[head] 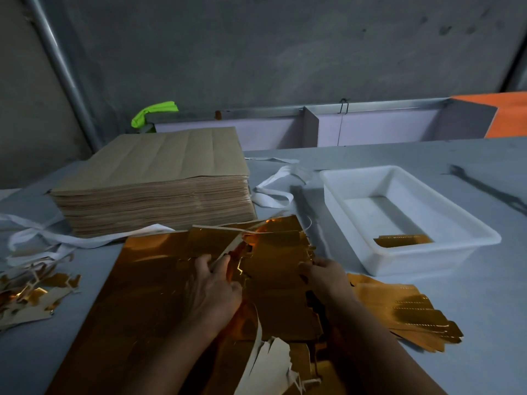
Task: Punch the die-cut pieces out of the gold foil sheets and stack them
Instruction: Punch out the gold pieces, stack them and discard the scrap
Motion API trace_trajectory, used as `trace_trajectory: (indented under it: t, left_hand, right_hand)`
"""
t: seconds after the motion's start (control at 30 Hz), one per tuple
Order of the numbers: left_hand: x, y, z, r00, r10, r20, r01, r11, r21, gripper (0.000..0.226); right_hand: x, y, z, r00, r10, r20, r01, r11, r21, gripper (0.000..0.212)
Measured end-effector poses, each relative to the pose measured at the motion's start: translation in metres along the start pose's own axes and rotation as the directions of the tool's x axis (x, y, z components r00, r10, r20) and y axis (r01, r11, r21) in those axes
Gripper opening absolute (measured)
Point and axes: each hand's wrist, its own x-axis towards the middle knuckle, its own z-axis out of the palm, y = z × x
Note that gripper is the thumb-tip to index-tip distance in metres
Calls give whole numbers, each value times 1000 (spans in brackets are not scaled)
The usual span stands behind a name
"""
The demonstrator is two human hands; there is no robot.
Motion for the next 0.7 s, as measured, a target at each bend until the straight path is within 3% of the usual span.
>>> trace_trajectory:
  t: [0.17, 0.4, 0.53, 0.7]
  left_hand:
    - [2, 1, -8, 998, 50, -45, -45, 995, 90, 62]
    - [-3, -8, 2, 987, 148, -69, -141, 986, 87, 47]
    - [-5, -8, 7, 979, 161, -126, -151, 985, 82, 45]
    - [-4, -10, 11, 978, 146, -151, -140, 989, 54, 44]
  right_hand:
    - [-4, -4, -1, 1000, 2, 24, -1, 999, -52, 25]
    - [-20, -16, -16, 962, 82, 262, -62, 995, -83, 13]
    - [-23, -11, -11, 984, 9, 179, 32, 974, -225, 16]
    - [-23, 5, 8, 970, -241, 26, 230, 879, -418, 23]
